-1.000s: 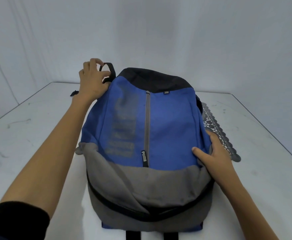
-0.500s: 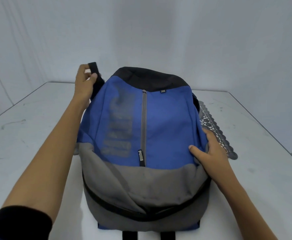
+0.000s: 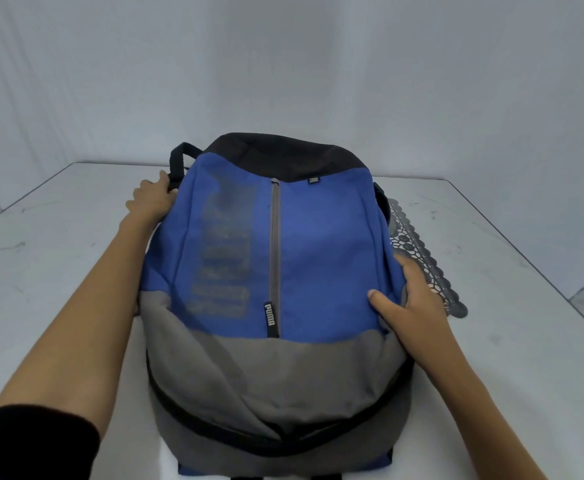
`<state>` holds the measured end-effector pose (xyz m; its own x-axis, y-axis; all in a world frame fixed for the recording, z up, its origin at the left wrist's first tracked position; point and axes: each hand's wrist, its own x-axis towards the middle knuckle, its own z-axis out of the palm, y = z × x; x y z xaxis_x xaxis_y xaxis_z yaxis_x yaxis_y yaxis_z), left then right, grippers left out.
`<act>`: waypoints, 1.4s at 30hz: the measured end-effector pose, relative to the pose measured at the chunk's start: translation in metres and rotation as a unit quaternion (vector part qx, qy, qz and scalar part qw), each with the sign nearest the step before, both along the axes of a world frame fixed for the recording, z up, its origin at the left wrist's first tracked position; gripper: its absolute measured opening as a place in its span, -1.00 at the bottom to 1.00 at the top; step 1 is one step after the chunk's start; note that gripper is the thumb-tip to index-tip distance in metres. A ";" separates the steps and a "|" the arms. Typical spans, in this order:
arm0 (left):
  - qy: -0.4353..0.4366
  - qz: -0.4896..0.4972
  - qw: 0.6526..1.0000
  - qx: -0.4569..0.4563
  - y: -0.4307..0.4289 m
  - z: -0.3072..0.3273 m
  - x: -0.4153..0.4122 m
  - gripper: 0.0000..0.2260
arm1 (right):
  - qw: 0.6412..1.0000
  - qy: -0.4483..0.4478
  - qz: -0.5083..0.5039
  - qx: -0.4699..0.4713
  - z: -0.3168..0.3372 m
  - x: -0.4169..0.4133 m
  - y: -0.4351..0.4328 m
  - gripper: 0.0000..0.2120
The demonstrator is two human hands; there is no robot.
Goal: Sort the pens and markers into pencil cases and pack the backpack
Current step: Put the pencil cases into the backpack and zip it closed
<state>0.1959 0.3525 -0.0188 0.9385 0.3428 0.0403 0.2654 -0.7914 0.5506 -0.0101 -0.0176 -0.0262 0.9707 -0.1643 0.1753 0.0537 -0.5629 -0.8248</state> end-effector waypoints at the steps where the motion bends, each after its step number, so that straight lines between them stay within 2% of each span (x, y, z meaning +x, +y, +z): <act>1: -0.014 -0.009 1.000 -0.007 -0.001 0.000 0.000 -0.57 | 1.000 -0.002 0.001 0.000 0.000 0.000 0.000 -0.48; 4: -0.093 0.028 0.995 -0.036 -0.009 -0.002 -0.008 -0.85 | 1.000 -0.001 0.004 0.002 -0.001 0.000 0.001 -0.47; 5: -0.119 0.058 0.989 -0.065 -0.013 -0.003 -0.013 -0.89 | 1.000 0.001 0.005 0.003 0.000 0.000 0.001 -0.46; 7: -0.165 0.107 0.968 -0.157 -0.018 -0.005 -0.024 -0.85 | 1.000 0.001 0.007 0.001 -0.001 0.000 0.001 -0.44; 9: -0.172 0.112 0.961 -0.184 -0.018 -0.008 -0.029 -0.73 | 1.000 0.005 0.006 0.004 0.000 0.000 0.000 -0.42; 11: -0.155 0.097 0.967 -0.178 -0.015 -0.010 -0.031 -0.80 | 1.000 0.011 0.005 0.014 0.000 0.000 -0.001 -0.40; 14: -0.147 0.092 0.959 -0.225 -0.011 -0.010 -0.035 -0.86 | 0.999 0.022 0.008 0.024 -0.001 0.000 -0.001 -0.37; 18: -0.112 0.092 0.939 -0.312 -0.010 -0.003 -0.044 -0.62 | 0.999 0.022 0.017 0.037 -0.003 0.002 0.000 -0.36; 20: -0.090 0.045 0.925 -0.367 -0.010 0.003 -0.051 -0.51 | 0.998 0.030 0.018 0.049 -0.003 0.003 -0.001 -0.36; 23: -0.003 -0.054 0.938 -0.341 -0.010 0.013 -0.064 -0.29 | 0.988 0.077 0.023 0.131 0.005 0.005 -0.004 -0.44; 26: 0.040 -0.049 0.949 -0.308 -0.015 0.013 -0.069 -0.21 | 0.979 0.118 0.016 0.164 0.020 0.018 -0.009 -0.63; 28: 0.040 -0.032 0.952 -0.301 -0.020 0.011 -0.072 -0.24 | 0.986 0.115 0.003 0.122 0.030 0.035 -0.013 -0.70; 30: 0.042 -0.037 0.949 -0.309 -0.023 0.012 -0.074 -0.28 | 0.988 0.116 -0.009 0.104 0.035 0.054 -0.016 -0.57; 35: 0.035 -0.042 0.937 -0.345 -0.025 0.016 -0.077 -0.45 | 0.966 0.147 -0.011 0.212 0.034 0.087 -0.007 -0.37; 38: 0.030 -0.052 0.918 -0.391 -0.032 0.020 -0.077 -0.63 | 0.959 0.132 0.008 0.249 0.034 0.095 0.000 -0.46; 42: 0.009 -0.097 0.860 -0.501 -0.045 0.026 -0.081 -0.80 | 0.932 0.170 0.043 0.317 0.035 0.093 -0.001 -0.62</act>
